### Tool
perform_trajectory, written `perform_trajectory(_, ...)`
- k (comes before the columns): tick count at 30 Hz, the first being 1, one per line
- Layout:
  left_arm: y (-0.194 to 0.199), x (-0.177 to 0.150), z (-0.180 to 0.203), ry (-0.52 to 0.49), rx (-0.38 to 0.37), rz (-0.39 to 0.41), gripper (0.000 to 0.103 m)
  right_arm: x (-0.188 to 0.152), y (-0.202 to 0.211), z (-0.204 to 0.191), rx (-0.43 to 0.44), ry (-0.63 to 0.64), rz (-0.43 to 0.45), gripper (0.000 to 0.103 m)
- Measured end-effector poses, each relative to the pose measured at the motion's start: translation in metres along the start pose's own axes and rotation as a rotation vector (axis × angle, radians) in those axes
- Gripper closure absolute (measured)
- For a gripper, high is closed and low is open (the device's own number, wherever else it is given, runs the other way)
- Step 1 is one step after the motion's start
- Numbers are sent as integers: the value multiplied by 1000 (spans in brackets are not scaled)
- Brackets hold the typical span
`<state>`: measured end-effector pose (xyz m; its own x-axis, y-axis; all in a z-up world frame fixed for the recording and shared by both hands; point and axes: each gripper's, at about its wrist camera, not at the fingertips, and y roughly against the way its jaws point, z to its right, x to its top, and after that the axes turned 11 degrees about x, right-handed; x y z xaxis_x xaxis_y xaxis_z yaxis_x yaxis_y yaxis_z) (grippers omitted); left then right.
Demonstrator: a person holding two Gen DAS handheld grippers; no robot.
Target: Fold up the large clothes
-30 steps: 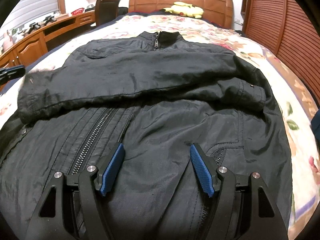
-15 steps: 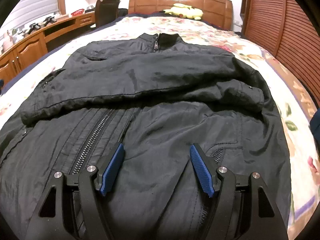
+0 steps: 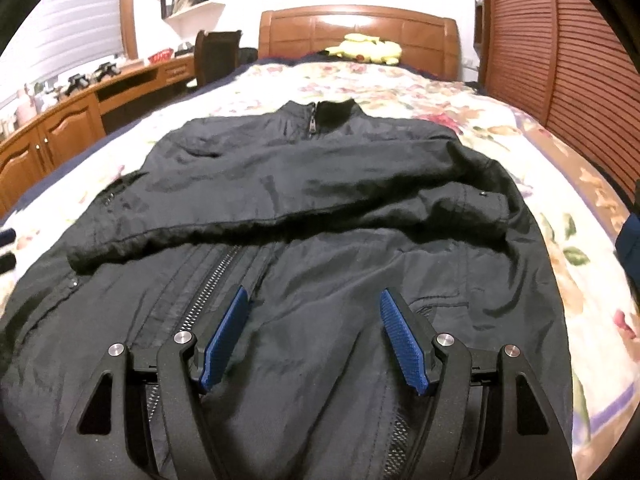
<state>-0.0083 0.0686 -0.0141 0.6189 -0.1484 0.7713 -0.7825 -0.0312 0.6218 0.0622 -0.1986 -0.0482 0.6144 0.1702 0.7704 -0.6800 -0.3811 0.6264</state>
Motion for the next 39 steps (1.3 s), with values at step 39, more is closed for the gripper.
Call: perform_trajectory(39,51,-86,-10,52,-77,-32,47,-95,158,37,-223,34,-79,33)
